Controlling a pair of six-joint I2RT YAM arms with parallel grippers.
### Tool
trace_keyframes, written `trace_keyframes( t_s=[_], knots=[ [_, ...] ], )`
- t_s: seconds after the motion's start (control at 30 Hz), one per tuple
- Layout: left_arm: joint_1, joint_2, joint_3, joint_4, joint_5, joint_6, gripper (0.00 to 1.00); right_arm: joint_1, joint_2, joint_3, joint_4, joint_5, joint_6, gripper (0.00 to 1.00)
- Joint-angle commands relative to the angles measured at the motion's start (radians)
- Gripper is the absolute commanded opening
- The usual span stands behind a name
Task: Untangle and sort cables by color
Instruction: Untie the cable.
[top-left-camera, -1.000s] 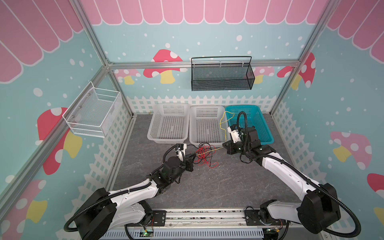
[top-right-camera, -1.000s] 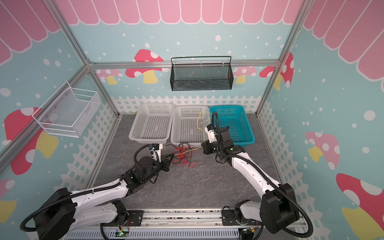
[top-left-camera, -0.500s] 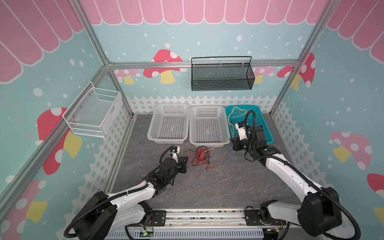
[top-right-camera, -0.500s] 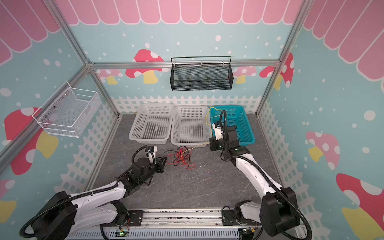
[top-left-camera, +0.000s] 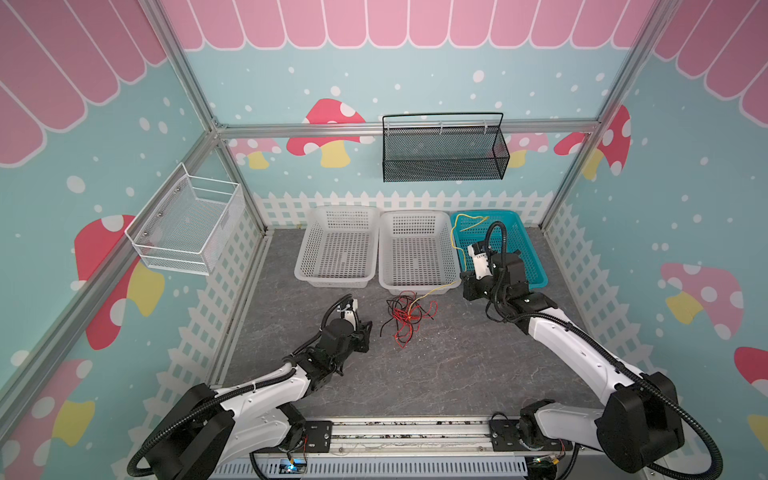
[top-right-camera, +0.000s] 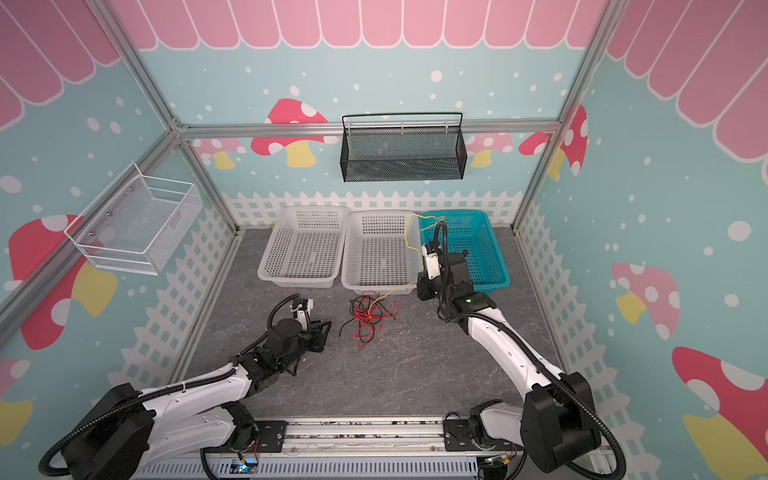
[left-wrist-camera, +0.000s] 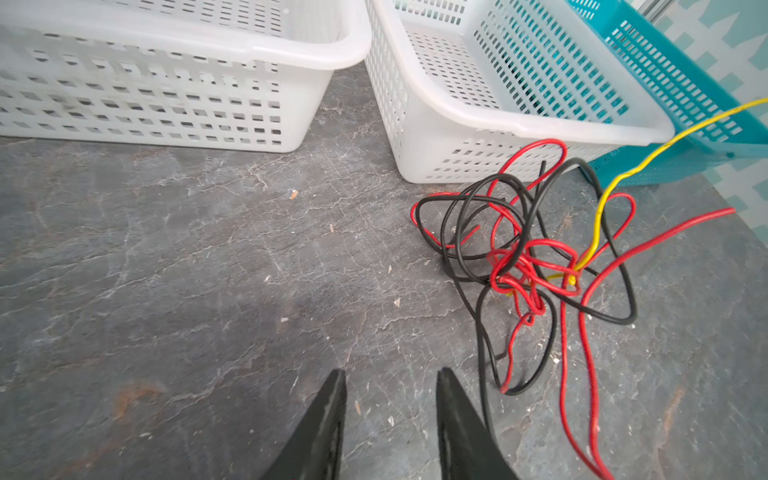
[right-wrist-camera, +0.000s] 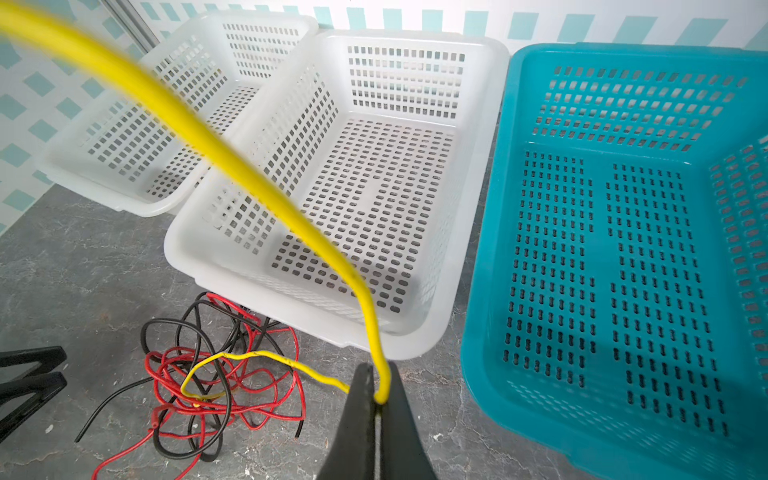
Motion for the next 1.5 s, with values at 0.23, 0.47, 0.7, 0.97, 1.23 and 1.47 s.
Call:
trace_keyframes(
  t_s=[0.23,0.47,0.7,0.97,1.23,1.47],
  knots=[
    [-0.068,0.180,0.159,0.132,0.015,0.025,0.76,0.063,0.035,0.028,0.028,-0.053,-0.028,0.00],
    [-0.067,0.369,0.262,0.088,-0.063,-0.037,0.38,0.067,0.010,0.020,0.034,-0.071,-0.027,0.00],
    [-0.070,0.490,0.307,0.004,-0.094,-0.085,0.00,0.066,-0.016,0.027,0.012,-0.006,-0.026,0.00],
    [-0.079,0.491,0.290,-0.097,-0.186,-0.071,0.00,0.056,-0.063,0.090,-0.044,0.175,0.001,0.00],
    [-0.077,0.489,0.277,-0.156,-0.234,-0.075,0.00,0.050,-0.063,0.171,-0.091,0.161,0.002,0.00],
    [-0.078,0.459,0.260,-0.097,-0.193,-0.055,0.00,0.030,-0.010,0.260,-0.191,0.288,-0.044,0.00]
  ],
)
